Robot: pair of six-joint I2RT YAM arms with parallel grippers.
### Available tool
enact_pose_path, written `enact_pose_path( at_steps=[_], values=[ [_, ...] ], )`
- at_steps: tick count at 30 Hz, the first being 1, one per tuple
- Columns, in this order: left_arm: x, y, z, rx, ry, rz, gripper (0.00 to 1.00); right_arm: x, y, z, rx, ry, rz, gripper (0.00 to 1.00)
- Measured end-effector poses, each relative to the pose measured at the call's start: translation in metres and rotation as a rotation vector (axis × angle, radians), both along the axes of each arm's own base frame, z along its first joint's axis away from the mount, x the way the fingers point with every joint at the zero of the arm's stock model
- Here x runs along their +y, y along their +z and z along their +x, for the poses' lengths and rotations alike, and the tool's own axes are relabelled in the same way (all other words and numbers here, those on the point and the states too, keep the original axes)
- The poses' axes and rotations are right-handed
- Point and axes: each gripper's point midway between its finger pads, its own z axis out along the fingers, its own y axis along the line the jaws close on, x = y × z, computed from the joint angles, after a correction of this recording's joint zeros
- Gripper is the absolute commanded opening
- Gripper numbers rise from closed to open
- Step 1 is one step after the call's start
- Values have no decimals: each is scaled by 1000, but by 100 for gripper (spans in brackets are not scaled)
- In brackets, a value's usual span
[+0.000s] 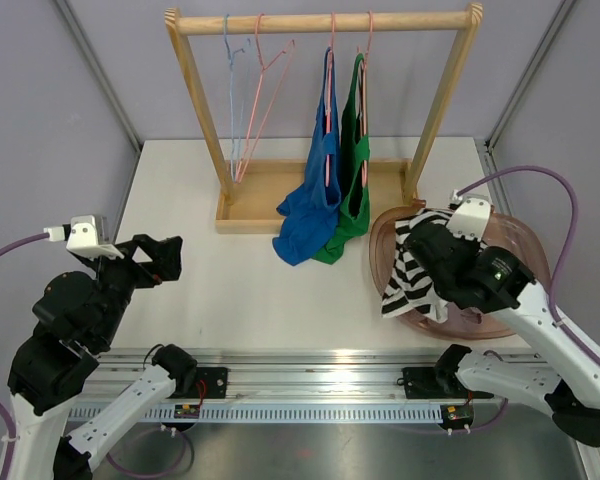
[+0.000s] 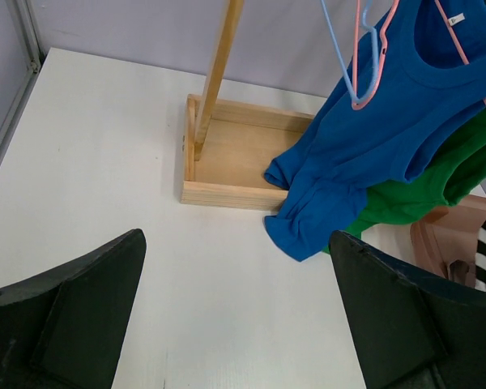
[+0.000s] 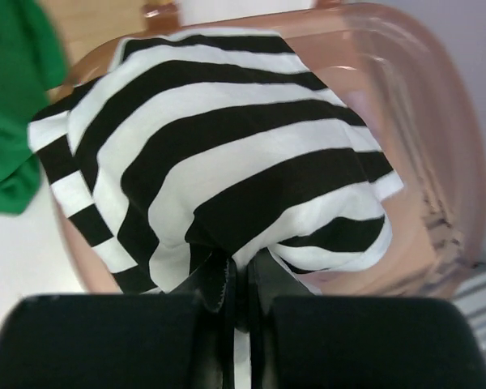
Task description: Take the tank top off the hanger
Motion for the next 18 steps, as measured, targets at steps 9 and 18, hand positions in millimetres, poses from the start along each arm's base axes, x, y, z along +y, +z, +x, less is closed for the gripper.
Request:
enact_pose_path(
  at_steps=[9,18],
  values=[
    [-2,-1,2,4,-6,9,99,-63,23,32,-1,-231,-71,0],
    [-11,0,8,27,-29,6,99,-94,6,66,67,-327,-41,6]
  ],
)
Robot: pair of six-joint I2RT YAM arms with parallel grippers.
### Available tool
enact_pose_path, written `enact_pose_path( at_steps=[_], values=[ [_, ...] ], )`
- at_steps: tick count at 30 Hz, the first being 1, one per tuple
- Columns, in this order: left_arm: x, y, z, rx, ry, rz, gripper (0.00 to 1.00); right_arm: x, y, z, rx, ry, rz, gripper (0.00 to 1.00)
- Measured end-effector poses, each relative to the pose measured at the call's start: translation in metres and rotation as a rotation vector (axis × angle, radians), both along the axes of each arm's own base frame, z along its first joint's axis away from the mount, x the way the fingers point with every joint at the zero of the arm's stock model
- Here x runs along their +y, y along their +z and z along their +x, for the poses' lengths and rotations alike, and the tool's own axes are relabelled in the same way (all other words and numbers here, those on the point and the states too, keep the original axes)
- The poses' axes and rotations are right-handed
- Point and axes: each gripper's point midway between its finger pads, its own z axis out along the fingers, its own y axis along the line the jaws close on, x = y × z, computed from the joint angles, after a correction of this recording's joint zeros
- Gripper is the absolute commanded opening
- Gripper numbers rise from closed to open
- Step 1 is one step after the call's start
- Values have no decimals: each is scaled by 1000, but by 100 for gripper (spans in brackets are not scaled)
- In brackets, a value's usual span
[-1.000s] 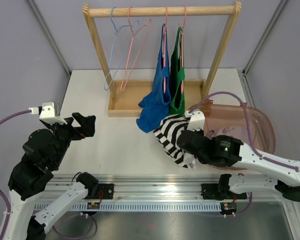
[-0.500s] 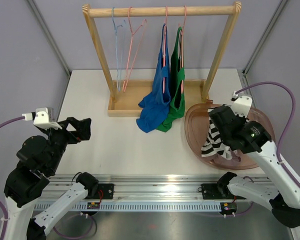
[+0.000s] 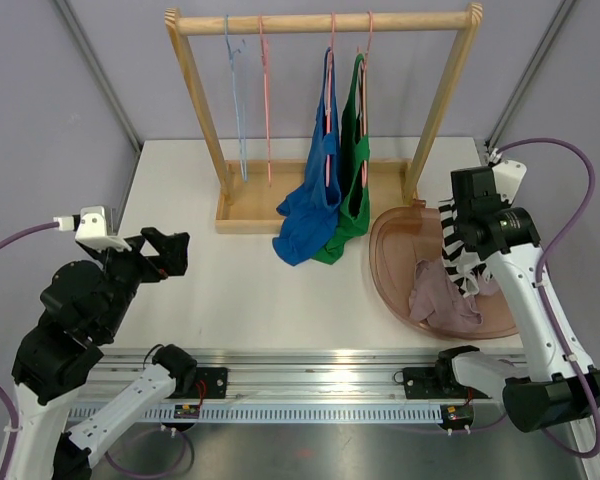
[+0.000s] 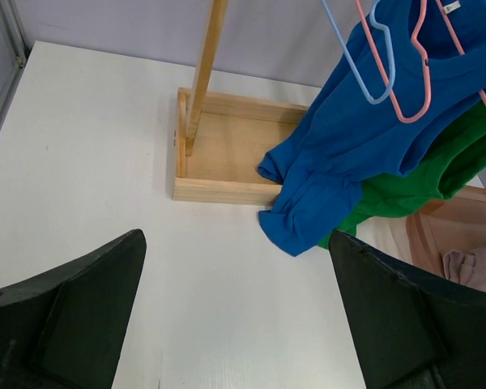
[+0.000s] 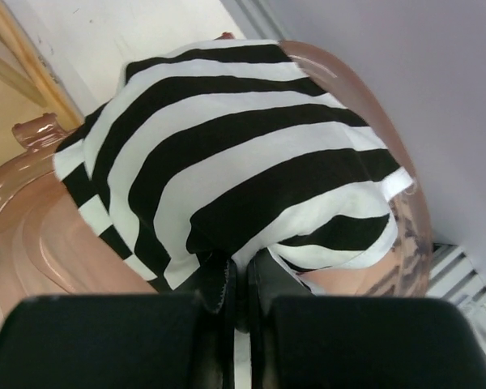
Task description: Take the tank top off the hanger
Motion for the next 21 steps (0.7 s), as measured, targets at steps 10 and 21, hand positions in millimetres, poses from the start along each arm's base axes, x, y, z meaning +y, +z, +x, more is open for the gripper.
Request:
enact_pose_path(
  at_steps=[10,21],
  values=[
    [-32,49,2,-47,-135,-97,99,4,-50,7,117,-2,13,99],
    [-98,118,36,-84,-333,-182,99,28,-6,-12,-117,141,181,100]
  ],
)
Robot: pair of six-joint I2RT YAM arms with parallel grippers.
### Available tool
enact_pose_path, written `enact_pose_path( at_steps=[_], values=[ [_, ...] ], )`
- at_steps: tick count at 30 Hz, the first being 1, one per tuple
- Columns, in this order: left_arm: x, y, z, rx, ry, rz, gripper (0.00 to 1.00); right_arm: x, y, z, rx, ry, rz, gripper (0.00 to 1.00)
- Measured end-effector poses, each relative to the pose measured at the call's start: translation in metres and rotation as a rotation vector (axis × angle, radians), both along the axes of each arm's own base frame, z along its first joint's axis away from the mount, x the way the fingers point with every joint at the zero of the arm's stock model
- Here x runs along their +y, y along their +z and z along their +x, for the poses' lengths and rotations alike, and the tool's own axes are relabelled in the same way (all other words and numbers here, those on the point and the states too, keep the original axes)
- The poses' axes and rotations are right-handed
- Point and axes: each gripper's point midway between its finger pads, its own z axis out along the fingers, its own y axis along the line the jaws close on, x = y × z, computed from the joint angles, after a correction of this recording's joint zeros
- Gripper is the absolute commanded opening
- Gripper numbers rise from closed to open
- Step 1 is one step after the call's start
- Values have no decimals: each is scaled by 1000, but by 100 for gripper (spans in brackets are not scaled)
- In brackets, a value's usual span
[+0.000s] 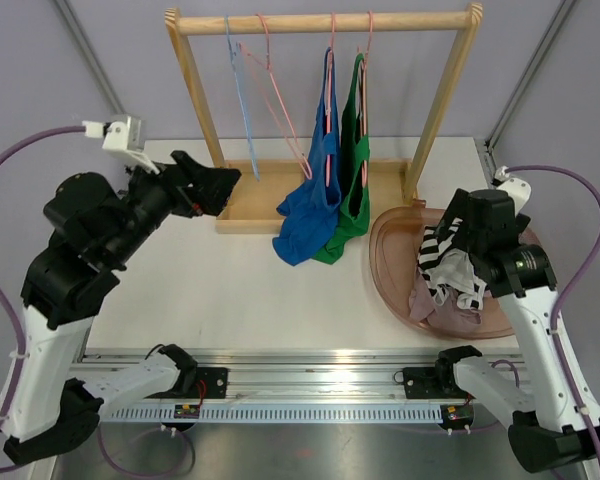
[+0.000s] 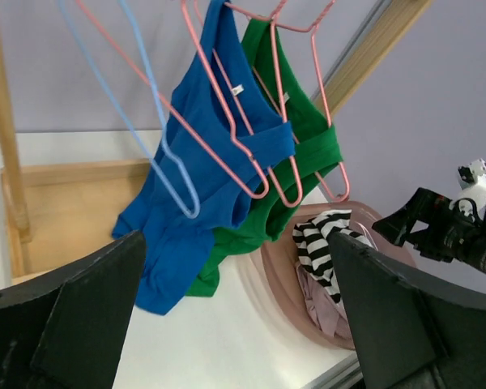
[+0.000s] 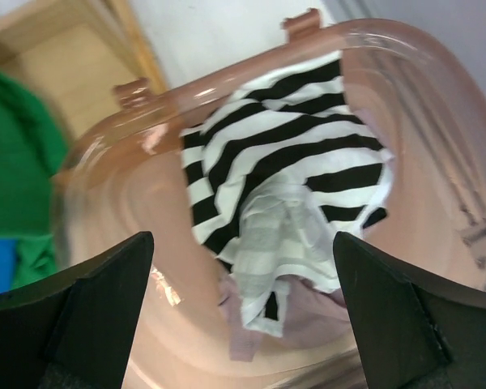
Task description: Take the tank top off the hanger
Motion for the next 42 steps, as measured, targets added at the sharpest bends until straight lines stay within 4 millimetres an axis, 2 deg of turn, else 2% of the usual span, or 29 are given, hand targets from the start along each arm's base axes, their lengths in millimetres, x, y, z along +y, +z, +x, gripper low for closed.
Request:
enact_pose_path(
  at_steps=[4,7,12,15,18,24,26,31,32,33,38,39,40,42],
  values=[
    [-38,9,18,25,-66,24,99,27,8,-5,-65,132,113,99],
    [-63,23,33,14,-84,41,99,50,9,-13,-101,248,200,99],
    [-91,40,65,-26,-41,83,99,77,16,-29,-143,387,306,99],
    [-102,42,87,-43,0,120,99,88,21,-36,-159,444,348,99],
    [-116,38,111,-53,28,155,92,96,21,-41,-158,485,374,99],
    [-155,16,159,-50,52,226,81,103,11,-48,-124,524,400,98],
    [-164,2,172,-37,62,258,72,106,9,-51,-115,536,409,98],
    [-178,-32,199,-7,100,330,59,112,9,-57,-112,575,434,96],
    [-181,-37,204,-5,109,339,50,114,10,-58,-110,585,441,96],
    [-184,-42,209,-3,118,347,45,115,10,-59,-108,590,444,96],
    [-194,-55,228,-9,147,381,22,120,10,-61,-102,617,460,96],
    [-194,-58,229,-6,149,390,10,120,10,-61,-102,620,460,96],
    [-194,-58,230,-6,153,392,2,121,10,-62,-101,625,460,96],
    [-191,-58,231,-5,168,395,0,121,10,-62,-101,628,460,96]
  ],
)
